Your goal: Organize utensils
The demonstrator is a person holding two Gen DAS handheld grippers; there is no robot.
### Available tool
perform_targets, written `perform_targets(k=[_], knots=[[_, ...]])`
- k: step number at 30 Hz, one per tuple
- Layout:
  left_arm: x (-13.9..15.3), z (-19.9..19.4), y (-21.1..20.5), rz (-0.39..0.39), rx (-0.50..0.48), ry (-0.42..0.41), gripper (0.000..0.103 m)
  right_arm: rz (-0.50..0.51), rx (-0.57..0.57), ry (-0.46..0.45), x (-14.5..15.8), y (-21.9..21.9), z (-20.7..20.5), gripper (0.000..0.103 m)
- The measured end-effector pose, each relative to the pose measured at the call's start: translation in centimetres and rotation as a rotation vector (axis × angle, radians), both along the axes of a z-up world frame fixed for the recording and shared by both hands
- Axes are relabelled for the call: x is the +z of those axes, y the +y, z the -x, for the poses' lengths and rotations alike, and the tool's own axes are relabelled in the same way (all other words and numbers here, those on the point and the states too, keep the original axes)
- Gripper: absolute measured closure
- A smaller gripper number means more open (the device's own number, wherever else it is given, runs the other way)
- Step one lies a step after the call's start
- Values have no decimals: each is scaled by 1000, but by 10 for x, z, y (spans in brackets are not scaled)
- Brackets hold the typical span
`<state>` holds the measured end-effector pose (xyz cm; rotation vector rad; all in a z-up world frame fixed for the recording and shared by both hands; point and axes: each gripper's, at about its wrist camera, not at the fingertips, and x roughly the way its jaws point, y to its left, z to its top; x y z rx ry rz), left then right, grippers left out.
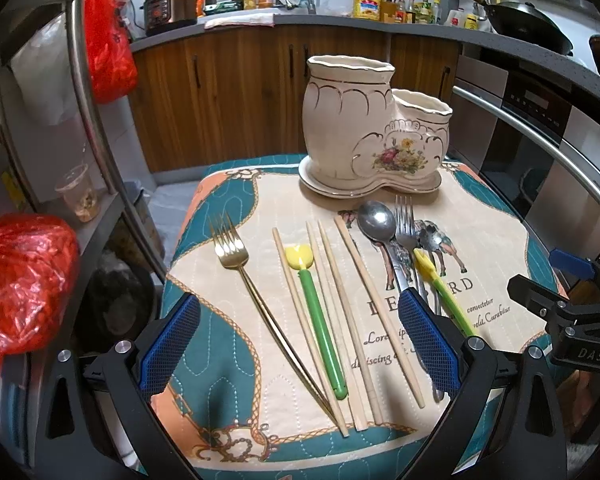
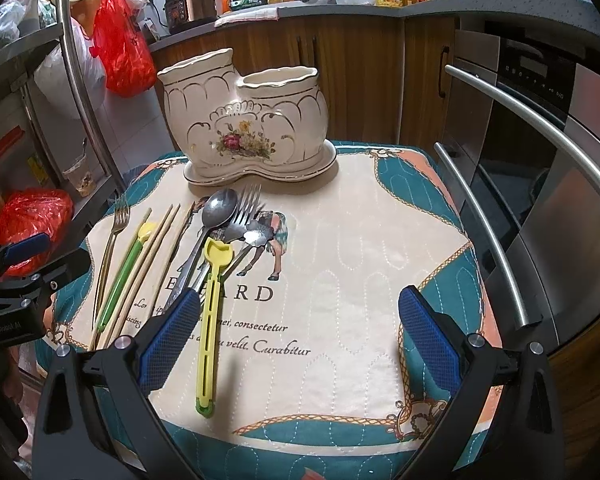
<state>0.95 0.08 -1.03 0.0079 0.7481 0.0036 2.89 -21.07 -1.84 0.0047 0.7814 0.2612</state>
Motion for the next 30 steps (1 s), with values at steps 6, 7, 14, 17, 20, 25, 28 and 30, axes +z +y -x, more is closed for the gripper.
perform_targets(k=[6,7,14,17,20,25,28,30], knots=[[0,0,0,-1,0,0,5,-4,-2,3,1,-1,0,5],[0,0,0,0,-1,0,5,-4,-2,3,1,-1,0,5],[0,0,0,2,-1,1,5,-3,1,8,1,-1,0,5],[0,0,1,1,0,0,5,-5,1,5,1,-2,0,5],[0,0,1,3,-1,0,5,-10,2,1,1,-2,1,5],[0,0,2,-2,4,-2,5,-17,6,-5,1,-2,-1,5],[0,-2,5,-4,8,-2,5,-14,19,-13,2,0,-1,5],[-2,-4,5,-12,6,6,5,21,25,-37,3,5,1,5]])
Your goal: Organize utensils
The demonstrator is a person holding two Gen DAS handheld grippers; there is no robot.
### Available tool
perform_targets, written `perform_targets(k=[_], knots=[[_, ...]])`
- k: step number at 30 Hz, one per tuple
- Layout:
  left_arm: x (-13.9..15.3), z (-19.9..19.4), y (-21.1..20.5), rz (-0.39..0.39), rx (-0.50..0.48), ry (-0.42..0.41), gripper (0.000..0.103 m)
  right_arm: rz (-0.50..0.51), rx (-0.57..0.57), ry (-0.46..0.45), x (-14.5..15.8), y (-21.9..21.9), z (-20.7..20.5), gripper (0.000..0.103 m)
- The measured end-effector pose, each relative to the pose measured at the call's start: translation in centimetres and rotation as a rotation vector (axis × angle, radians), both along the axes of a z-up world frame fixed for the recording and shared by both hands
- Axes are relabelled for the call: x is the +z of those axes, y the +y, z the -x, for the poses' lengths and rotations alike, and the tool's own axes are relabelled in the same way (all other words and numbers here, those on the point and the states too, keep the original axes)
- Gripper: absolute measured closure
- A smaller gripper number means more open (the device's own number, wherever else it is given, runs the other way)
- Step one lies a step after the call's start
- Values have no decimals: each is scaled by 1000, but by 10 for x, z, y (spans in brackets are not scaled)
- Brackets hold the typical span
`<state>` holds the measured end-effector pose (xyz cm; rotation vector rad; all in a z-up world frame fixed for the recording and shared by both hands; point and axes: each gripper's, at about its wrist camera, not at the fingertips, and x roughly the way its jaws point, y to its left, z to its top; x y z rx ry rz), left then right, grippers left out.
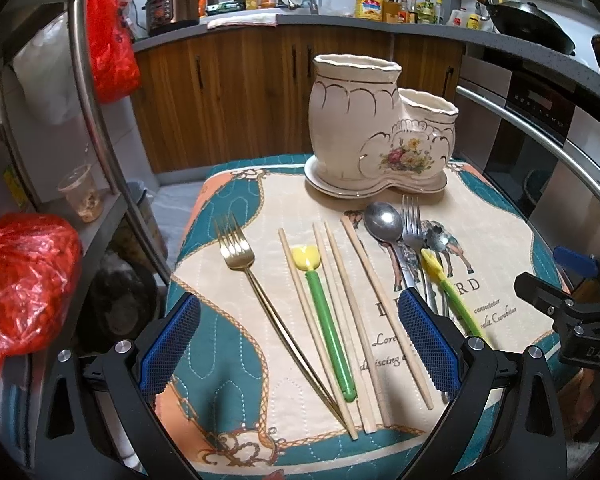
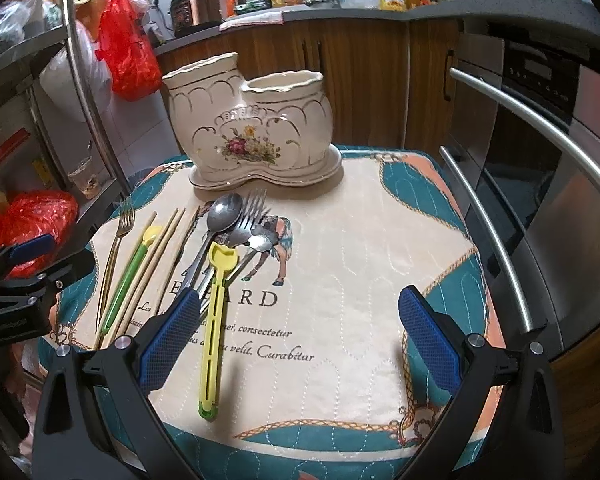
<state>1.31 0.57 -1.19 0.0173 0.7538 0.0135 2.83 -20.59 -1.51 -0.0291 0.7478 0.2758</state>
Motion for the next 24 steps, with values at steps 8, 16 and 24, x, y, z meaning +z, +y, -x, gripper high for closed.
perform_targets(k=[8,16,24], knots=[[-7,-6,8,-31,34,1,5,92,12,-30,0,15,-5,5],[-7,-7,11,-43,27,-19,5,62,24,20,-7,17,-13,5],[-4,-5,17,-18,9,-38,5,31,113,44,-8,23,-16,5]])
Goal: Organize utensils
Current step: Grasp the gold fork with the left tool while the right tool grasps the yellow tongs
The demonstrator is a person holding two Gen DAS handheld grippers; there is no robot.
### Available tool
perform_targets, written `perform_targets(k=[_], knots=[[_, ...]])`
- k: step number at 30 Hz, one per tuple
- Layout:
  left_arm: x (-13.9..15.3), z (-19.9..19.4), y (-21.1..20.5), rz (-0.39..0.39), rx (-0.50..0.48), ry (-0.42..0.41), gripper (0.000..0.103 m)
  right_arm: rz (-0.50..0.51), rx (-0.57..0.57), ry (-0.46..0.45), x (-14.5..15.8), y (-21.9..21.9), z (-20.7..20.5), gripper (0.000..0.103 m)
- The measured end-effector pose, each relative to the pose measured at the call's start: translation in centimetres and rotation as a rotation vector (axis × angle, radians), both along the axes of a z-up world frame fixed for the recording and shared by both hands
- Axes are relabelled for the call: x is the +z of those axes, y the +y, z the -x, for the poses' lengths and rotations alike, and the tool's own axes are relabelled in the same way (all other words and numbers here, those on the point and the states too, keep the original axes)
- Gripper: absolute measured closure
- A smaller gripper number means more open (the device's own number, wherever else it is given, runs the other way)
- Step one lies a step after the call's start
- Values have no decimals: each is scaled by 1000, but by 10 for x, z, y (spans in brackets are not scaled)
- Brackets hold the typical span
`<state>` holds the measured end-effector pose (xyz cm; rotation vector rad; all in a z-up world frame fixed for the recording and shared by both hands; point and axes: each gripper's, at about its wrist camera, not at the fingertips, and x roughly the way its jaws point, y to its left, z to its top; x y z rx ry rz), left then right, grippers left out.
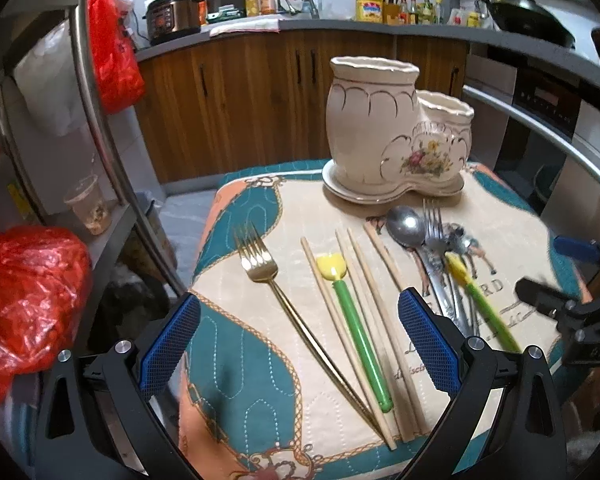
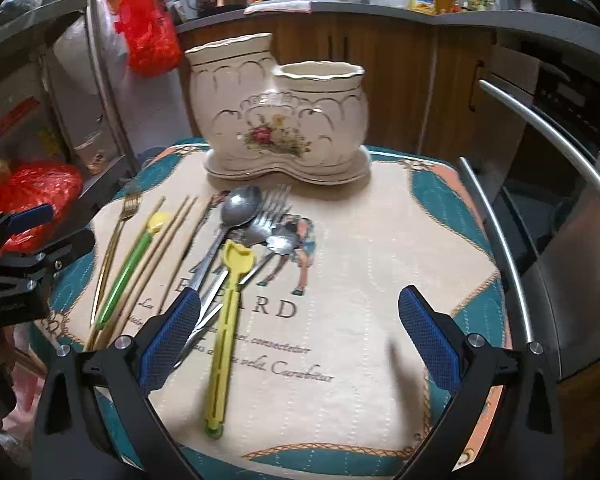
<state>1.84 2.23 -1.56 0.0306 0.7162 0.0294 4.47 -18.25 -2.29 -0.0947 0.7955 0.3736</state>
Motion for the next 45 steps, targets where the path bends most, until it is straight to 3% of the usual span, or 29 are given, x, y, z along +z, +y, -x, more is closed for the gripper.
perform_targets(k=[3,8,12,14,16,21,23,25,30,34,40,43,45], knots=[[-1,-2,6,33,-6,11,5,-3,50,18,-2,7,-1,12],[-4,-3,7,26,-13,9,6,1,101,69,-8,18,-8,44],[-5,-5,4,-4,-24,9,7,-29,136,119,-12,24,-13,56],[-6,-6,5,5,-29,16,8,-47,138,139,-14,25,-15,71],[-9,-8,7,17,-32,29,9,-63,137,158,-17,25,-18,78],[-14,-12,10,16,-35,48,15,-82,138,194,-22,25,-23,79],[-15,-14,12,27,-37,58,19,-81,133,192,-23,25,-23,91],[-17,-16,14,40,-39,68,23,-93,131,185,-22,23,-23,93],[-23,-30,19,54,-30,111,42,-125,120,157,-13,13,-21,93],[-28,-41,20,50,-8,140,52,-145,117,138,-6,5,-18,93],[-42,-53,17,26,21,202,70,-159,110,114,0,-5,-16,93],[-43,-56,12,-14,27,197,76,-168,102,103,2,-11,-16,93],[-43,-59,11,-24,32,196,86,-175,101,100,3,-13,-16,93]])
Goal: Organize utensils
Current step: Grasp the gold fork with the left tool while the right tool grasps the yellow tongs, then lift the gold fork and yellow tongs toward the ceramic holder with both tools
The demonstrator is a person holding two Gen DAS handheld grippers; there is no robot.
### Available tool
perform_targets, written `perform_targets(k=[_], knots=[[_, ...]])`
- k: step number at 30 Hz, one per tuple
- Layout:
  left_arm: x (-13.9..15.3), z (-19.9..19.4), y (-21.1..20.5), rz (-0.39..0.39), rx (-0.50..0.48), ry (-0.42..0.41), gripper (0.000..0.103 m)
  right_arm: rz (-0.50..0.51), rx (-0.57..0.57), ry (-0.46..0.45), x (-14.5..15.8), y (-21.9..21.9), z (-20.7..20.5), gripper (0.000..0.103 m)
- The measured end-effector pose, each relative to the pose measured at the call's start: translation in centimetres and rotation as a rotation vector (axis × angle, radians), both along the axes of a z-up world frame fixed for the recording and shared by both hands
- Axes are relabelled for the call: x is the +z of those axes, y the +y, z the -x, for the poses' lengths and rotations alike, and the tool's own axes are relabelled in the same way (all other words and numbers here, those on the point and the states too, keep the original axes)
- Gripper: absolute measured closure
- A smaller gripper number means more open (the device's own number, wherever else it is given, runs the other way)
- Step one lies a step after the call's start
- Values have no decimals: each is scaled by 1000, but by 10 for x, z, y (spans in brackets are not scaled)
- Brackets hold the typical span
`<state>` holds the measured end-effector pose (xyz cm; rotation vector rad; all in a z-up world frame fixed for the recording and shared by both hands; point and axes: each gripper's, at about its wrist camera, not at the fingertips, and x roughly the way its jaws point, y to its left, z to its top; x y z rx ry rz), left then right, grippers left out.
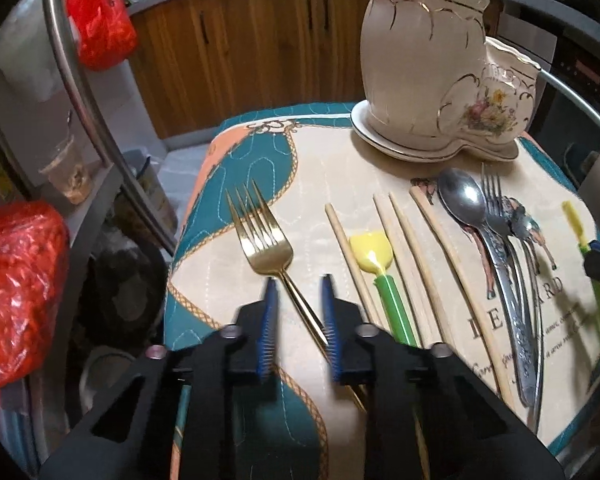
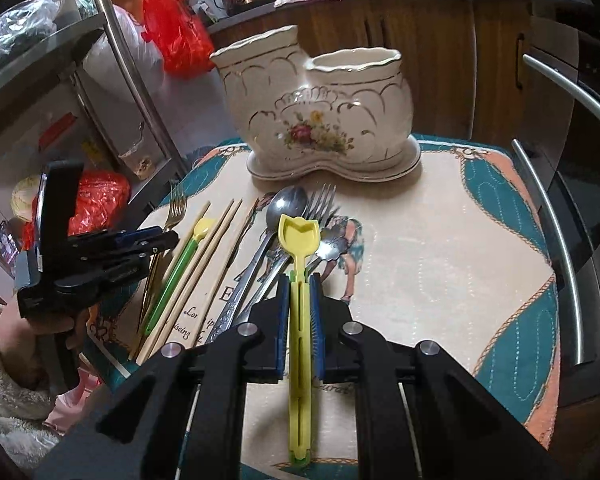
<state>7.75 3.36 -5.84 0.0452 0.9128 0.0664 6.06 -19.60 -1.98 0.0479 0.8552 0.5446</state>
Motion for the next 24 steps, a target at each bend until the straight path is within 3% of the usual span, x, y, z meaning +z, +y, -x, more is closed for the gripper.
perform_targets(k=[9,12,15,18,19,20,22,24], knots=[[0,0,14,92,32,-21,97,-26,-17,-37,9,-12,2,93],[1,0,15,100,26,-27,97,-22,-16,-44,10,-13,1,98],[2,2,14,98,14,-34,97,-12,-18,-36,7,-14,-1,100],[4,5,13,102,7,-37,97,3,-8,40,-3,-13,-7,100],[6,7,14,108,6,-41,97,28,-2,60,-8,-10,-8,96],[7,8,14,113,5,-45,97,44,2,67,-10,-9,-8,84],[9,10,16,119,2,-56,97,63,16,82,-16,-4,-8,71],[12,11,16,120,-2,-63,97,81,19,86,-20,1,-9,69]])
